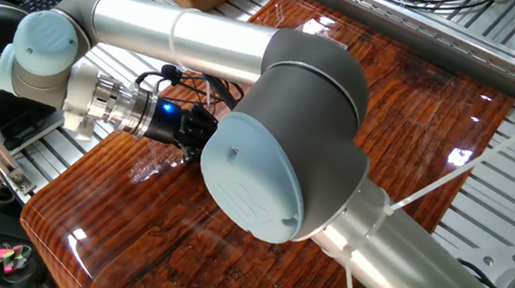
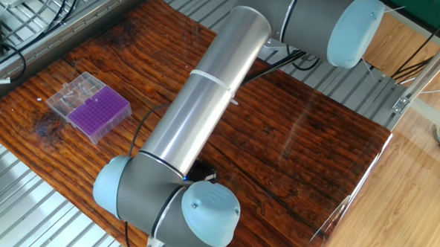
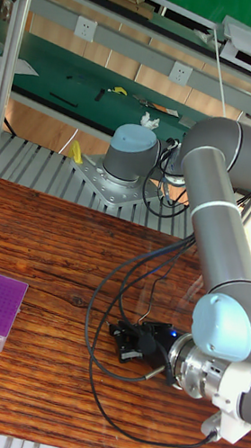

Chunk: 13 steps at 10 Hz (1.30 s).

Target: Insert a small pipette tip into the holder for small pipette tips

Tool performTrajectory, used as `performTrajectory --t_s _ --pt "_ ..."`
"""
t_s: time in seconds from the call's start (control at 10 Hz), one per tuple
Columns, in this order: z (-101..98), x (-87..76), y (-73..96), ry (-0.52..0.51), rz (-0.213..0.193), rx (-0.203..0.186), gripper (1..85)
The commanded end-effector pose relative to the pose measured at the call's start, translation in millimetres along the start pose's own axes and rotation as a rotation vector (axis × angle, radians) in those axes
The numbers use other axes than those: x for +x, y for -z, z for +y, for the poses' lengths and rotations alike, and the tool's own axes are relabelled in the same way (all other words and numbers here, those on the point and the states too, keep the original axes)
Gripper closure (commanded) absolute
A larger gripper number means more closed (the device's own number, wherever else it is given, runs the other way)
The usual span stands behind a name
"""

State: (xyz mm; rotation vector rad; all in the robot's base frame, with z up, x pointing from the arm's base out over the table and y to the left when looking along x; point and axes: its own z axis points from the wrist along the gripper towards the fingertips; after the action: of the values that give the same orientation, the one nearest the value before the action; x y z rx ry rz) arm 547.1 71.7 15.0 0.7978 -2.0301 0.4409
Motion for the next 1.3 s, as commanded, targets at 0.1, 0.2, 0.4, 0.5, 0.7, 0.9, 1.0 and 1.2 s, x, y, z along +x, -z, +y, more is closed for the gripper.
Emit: performTrajectory --t_s 0.1,0.2,0.4,0.5,0.7,0.9,1.0,1.2 --pt "0.6 -1.2 -4.3 0.005 -0.007 -0.009 59.7" --pt "0.7 -1.2 -4.2 0.005 -0.007 -0.009 59.7" --pt "0.7 -1.4 -4.3 0.004 -0.007 -0.009 60.7" --pt "1.5 -0.9 -3.7 0.004 -0.005 -0.012 60.7" --pt "2.7 -0.9 -2.0 0.004 -0.004 -0.014 60.7" --pt "3.0 -0.3 -0.8 -0.001 0.005 -0.013 60.7" --pt "3.3 -1.4 -0.2 -0.001 0.006 -0.012 60.7" --pt "0.2 3.3 1.5 -0.012 0.039 0.005 61.3"
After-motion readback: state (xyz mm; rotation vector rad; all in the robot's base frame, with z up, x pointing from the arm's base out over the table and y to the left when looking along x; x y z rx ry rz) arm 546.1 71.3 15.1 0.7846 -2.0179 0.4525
